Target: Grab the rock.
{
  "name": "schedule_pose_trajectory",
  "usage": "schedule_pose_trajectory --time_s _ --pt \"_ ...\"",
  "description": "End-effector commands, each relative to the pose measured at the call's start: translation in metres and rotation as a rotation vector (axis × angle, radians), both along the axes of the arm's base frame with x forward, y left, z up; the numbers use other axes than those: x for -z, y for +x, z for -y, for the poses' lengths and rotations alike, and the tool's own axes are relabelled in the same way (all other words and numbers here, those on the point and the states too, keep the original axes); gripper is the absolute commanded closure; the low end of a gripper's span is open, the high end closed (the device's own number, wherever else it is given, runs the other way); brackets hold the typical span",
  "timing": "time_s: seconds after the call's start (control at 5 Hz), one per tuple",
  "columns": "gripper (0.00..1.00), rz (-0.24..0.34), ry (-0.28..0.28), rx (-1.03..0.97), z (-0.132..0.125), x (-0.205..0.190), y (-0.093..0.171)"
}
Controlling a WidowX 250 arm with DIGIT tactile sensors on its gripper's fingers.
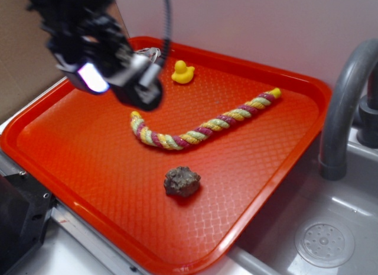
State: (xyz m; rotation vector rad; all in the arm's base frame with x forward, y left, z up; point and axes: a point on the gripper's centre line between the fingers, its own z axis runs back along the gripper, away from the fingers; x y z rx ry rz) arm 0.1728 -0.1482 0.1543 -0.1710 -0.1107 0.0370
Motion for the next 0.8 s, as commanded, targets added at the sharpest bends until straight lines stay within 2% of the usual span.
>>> schedule_pose_trajectory --time_s 0.0,0.2,0.4,0.6 --pt "0.00 -0.030 0.015 0.022 0.015 0.043 0.015" --pt "0.00 -0.067 -0.012 0.046 0.016 0.067 0.019" --pt "0.00 -0.126 -0.066 0.085 0.019 0.090 0.019" --pt "0.00 -0.128 -0.035 0.099 0.022 0.106 0.017"
